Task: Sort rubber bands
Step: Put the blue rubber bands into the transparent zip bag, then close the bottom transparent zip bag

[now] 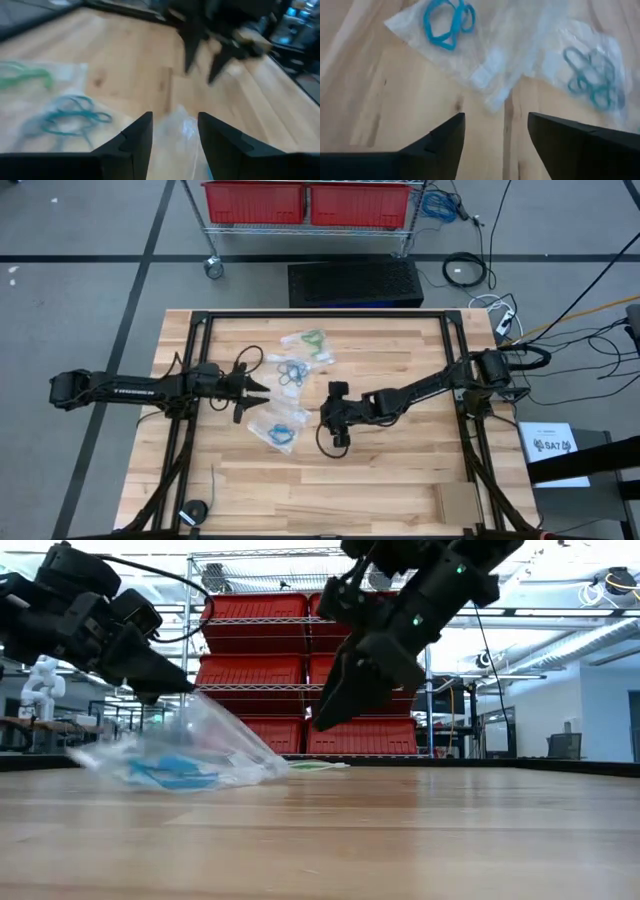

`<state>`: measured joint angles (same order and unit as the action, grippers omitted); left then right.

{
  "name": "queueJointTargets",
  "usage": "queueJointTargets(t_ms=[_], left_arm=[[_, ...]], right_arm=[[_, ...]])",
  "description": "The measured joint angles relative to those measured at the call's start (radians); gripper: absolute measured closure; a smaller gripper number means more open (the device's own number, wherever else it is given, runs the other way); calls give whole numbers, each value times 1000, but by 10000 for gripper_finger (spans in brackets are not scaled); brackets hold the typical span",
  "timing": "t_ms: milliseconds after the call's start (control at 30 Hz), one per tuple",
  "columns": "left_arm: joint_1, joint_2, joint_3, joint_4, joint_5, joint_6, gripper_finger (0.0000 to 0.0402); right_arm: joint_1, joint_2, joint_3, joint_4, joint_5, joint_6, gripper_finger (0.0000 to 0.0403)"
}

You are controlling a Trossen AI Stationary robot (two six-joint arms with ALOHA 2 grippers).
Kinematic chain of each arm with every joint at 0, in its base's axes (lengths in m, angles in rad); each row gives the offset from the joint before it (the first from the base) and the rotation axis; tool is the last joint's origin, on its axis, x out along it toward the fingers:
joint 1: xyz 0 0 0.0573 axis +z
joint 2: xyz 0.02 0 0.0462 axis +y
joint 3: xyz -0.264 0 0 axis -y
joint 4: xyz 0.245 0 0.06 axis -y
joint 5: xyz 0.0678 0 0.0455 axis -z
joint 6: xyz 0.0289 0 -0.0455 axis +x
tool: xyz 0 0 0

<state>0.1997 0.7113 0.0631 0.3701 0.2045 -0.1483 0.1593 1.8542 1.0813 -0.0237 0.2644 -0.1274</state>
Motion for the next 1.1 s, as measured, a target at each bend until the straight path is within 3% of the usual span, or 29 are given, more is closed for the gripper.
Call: queueJointTargets(t_ms=[167,433,733,833,1000,1100], left_arm=[[0,0,0,9,-111,-1,237],[-27,0,0,11,-47,-30,237],[-111,4,0,9,-44,-29,237],[-131,9,0,10,-45,-29,237],[-157,9,0,16,-50,-29,237],[-178,10,9,12,-52,-29,237]], right_arm=[[-1,78,3,70,69,-181,203],[-1,153,63,79,23,-303,206],[7,267,171,67,43,-515,216],[8,294,215,53,52,-534,256],[5,305,270,5,47,-515,381],[4,302,334,-62,47,-442,391]])
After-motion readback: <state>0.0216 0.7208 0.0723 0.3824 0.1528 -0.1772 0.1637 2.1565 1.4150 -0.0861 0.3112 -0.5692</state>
